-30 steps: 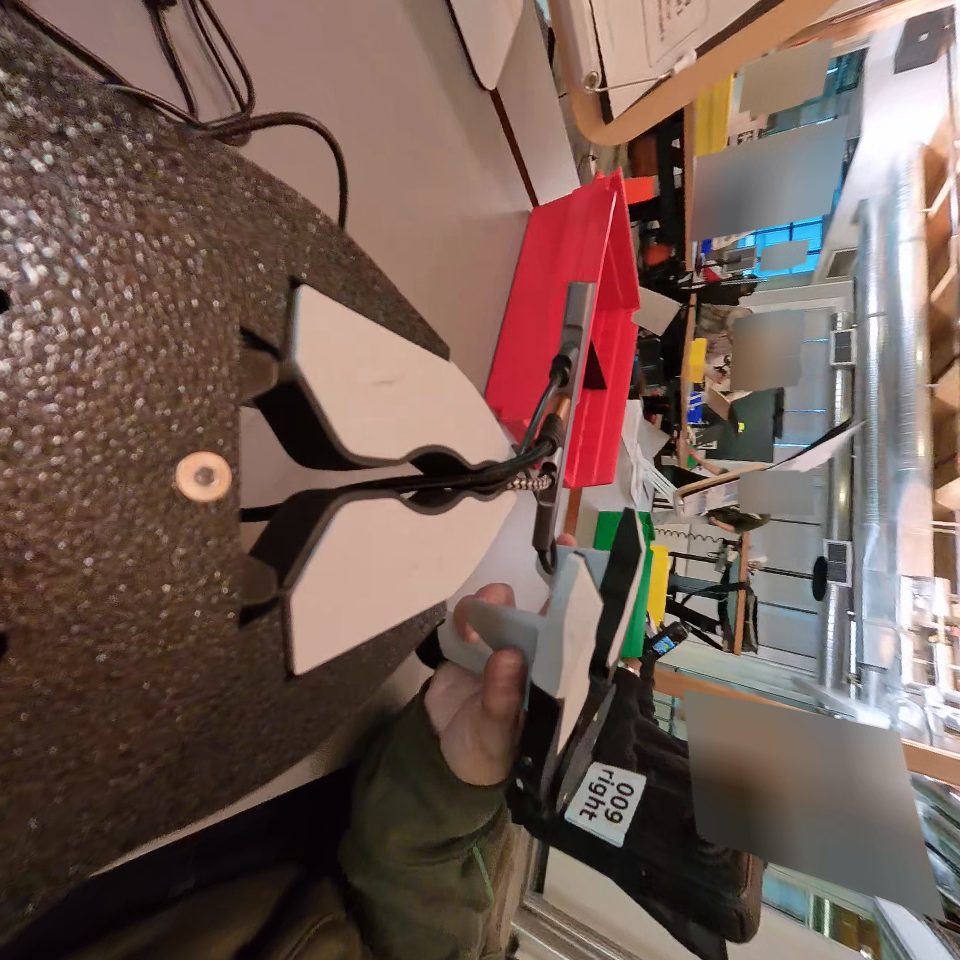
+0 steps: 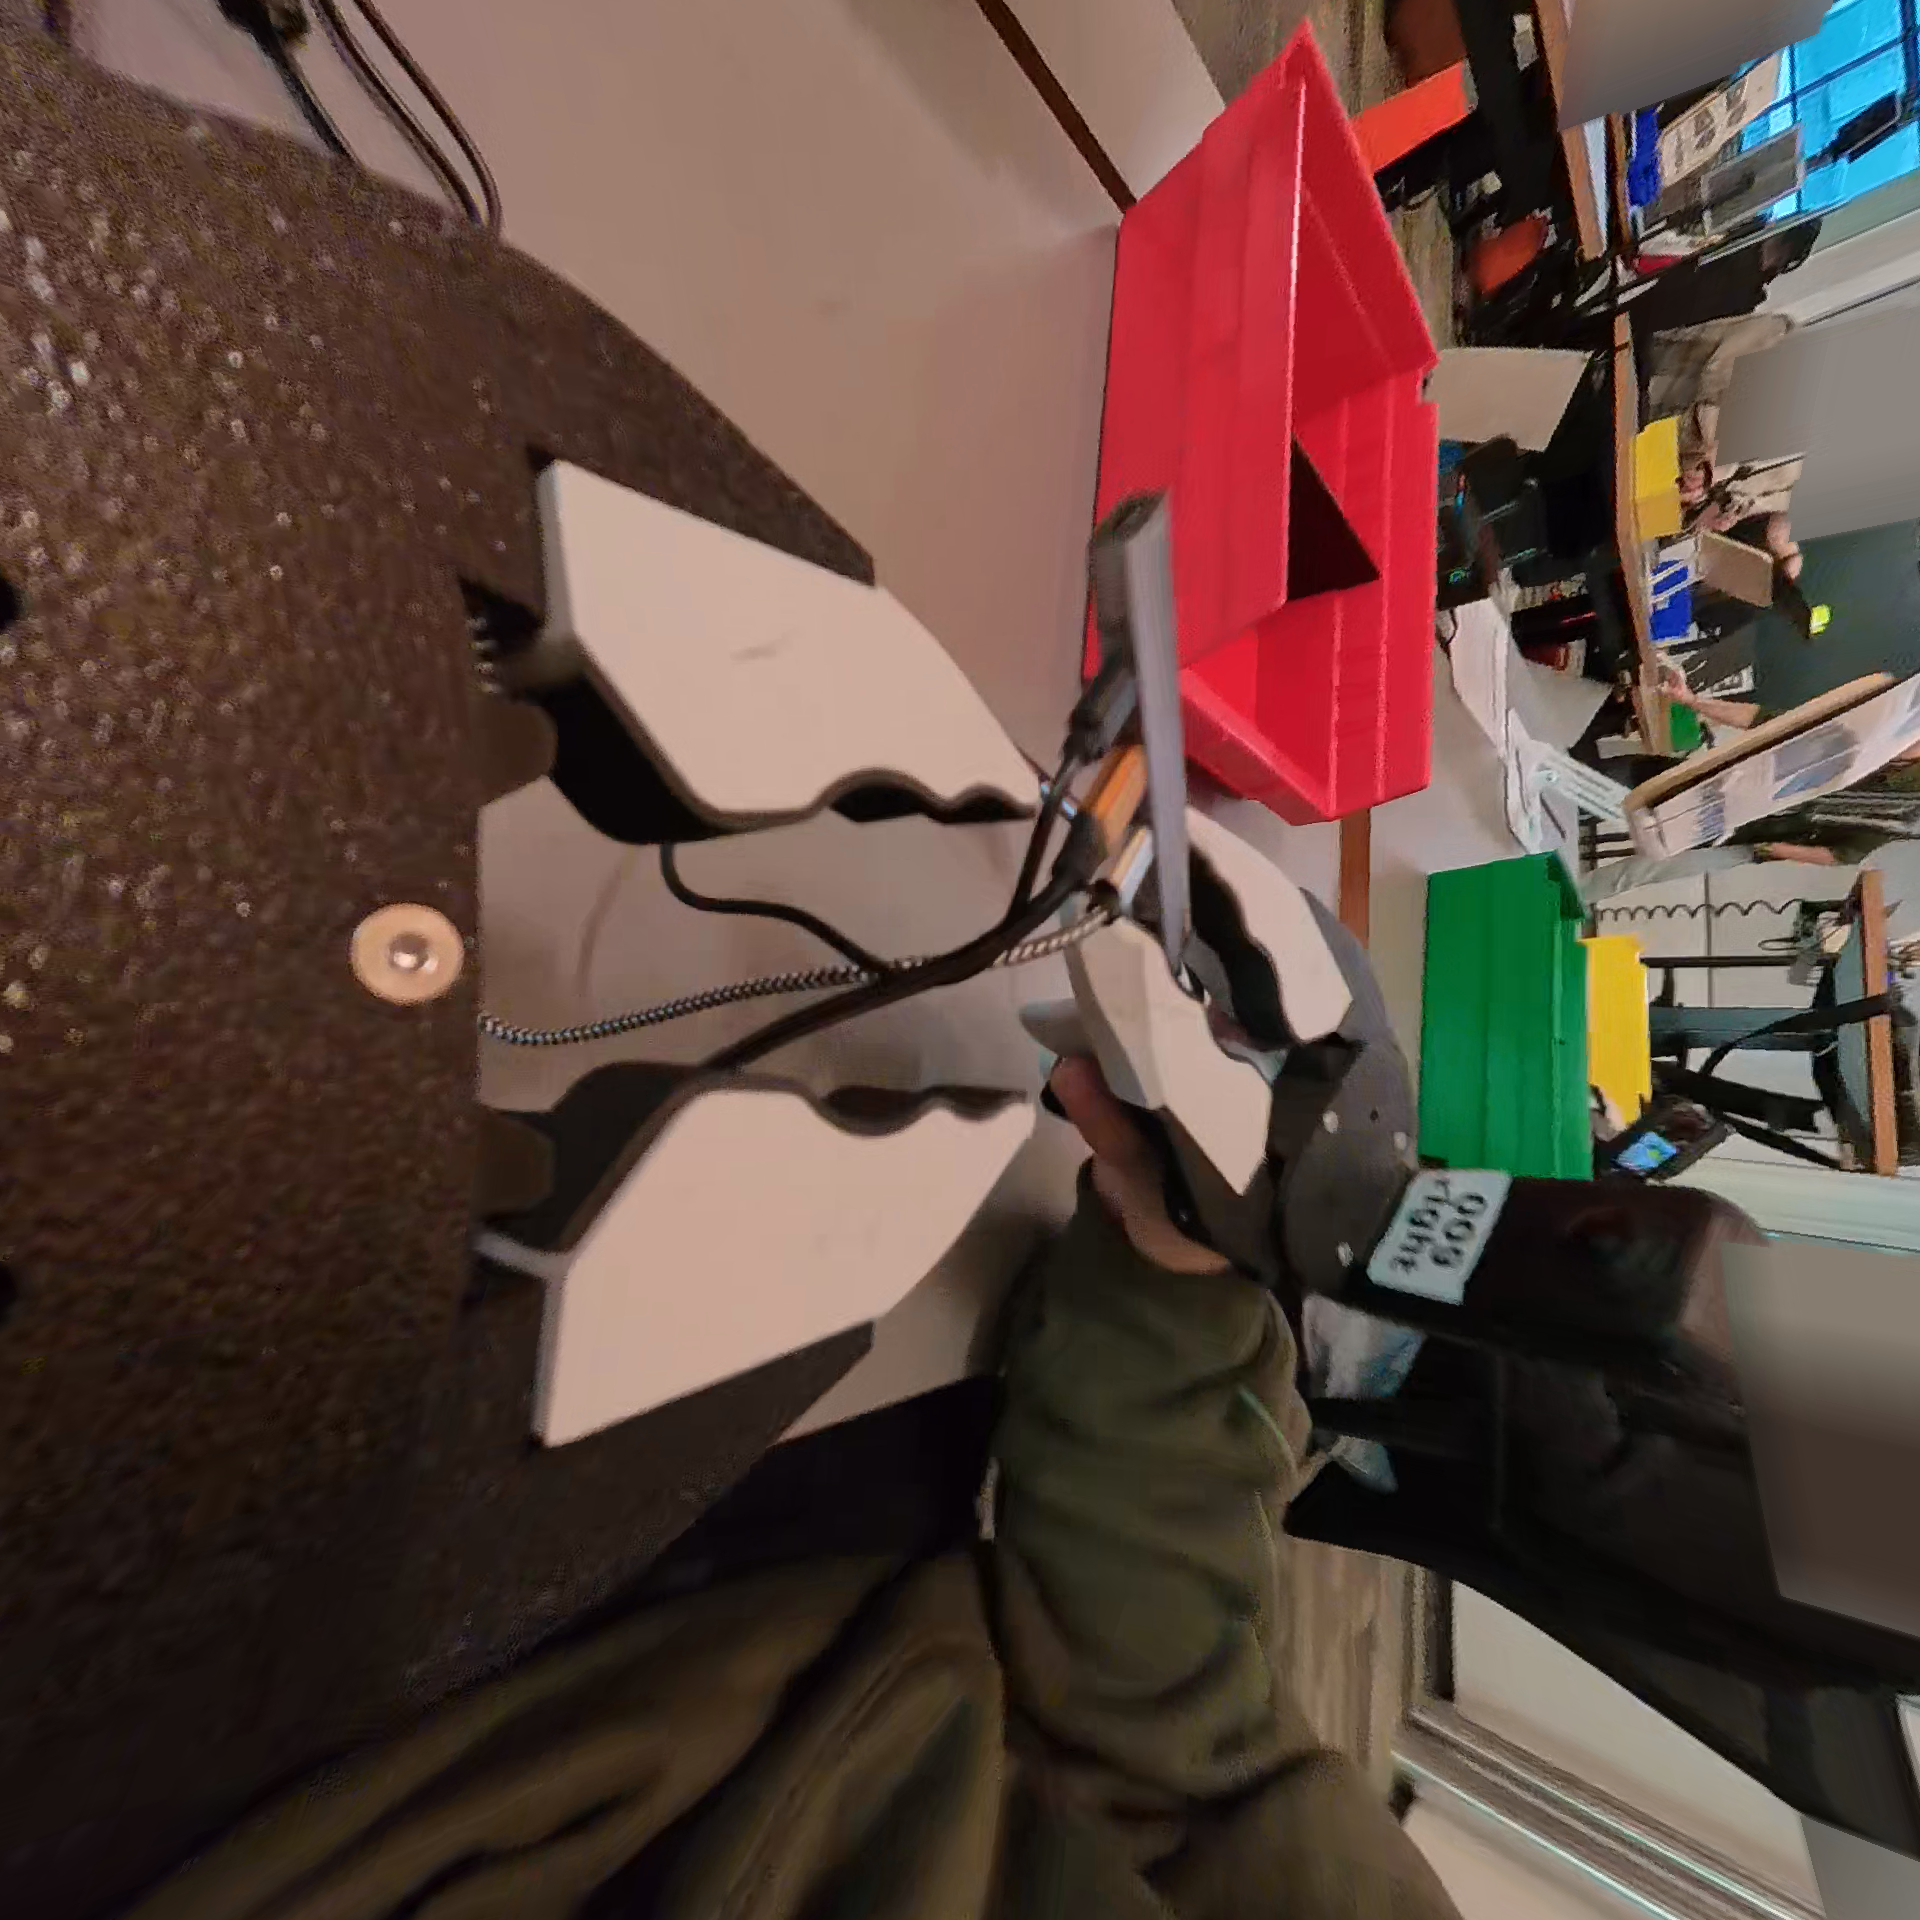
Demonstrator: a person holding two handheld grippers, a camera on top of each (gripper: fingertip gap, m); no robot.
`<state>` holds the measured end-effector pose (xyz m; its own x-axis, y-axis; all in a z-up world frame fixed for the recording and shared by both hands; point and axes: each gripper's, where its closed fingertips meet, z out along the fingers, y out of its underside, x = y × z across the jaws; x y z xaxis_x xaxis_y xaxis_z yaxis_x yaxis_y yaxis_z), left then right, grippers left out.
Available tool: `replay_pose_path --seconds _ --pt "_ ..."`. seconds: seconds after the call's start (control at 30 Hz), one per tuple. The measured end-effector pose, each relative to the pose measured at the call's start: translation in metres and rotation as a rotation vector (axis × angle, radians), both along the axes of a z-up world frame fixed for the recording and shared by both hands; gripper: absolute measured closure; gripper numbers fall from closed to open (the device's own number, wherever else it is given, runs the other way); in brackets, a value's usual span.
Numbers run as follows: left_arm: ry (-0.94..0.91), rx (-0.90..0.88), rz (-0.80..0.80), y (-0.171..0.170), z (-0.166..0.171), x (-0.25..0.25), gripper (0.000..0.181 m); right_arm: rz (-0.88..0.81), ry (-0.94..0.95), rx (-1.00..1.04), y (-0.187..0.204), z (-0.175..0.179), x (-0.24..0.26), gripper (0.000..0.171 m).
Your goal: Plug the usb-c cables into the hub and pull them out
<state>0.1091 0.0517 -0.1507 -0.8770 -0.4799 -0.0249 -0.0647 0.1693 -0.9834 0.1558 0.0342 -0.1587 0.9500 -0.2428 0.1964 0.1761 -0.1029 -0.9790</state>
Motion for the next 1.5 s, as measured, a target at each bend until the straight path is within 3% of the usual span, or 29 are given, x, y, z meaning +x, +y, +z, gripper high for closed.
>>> replay_pose_path --seconds 0.03,0.17,0.4,0.53,0.67,0.77,0.83,0.93,1.03,1.13,1.27,1.33,1.5 --pt "0.003 -0.021 0.006 0.004 0.009 -0.003 0.129 0.055 -0.028 -0.030 -0.003 -0.001 -0.001 0.146" --pt "-0.029 -0.098 0.083 0.026 0.039 -0.006 0.133 0.292 -0.131 -0.093 -0.011 0.004 -0.007 0.147" --pt "-0.053 0.051 0.086 0.018 0.020 -0.004 0.139 0.678 -0.188 -0.149 -0.008 0.013 -0.029 0.147" --pt "-0.060 0.072 0.089 0.015 0.016 -0.001 0.157 0.754 -0.193 -0.168 -0.001 0.015 -0.027 0.147" --pt "-0.100 0.079 0.132 0.020 0.017 0.005 0.157 0.802 -0.183 -0.204 0.005 0.014 -0.020 0.147" --pt "-0.132 0.103 0.249 0.029 0.018 0.020 0.157 0.716 -0.192 -0.247 0.017 0.011 0.005 0.146" --pt "-0.151 0.079 0.348 0.035 0.024 0.032 0.157 0.605 -0.154 -0.199 0.027 0.022 0.026 0.135" --pt "-0.231 0.100 0.483 0.041 0.031 0.044 0.157 0.351 -0.066 -0.131 0.037 0.037 0.054 0.115" --pt "-0.295 0.180 0.612 0.051 0.032 0.052 0.157 0.076 -0.101 -0.086 0.029 0.042 0.074 0.098" --pt "-0.315 0.196 0.705 0.067 0.032 0.056 0.157 -0.071 -0.015 0.047 0.005 0.053 0.085 0.106" --pt "-0.383 0.144 0.772 0.071 0.041 0.058 0.157 0.040 0.468 0.300 0.003 0.055 0.080 0.119" --pt "-0.412 0.110 0.762 0.064 0.045 0.057 0.157 0.092 0.673 0.385 0.010 0.051 0.080 0.116" --pt "-0.446 0.150 0.723 0.045 0.039 0.057 0.157 0.191 0.887 0.430 0.036 0.049 0.073 0.130"
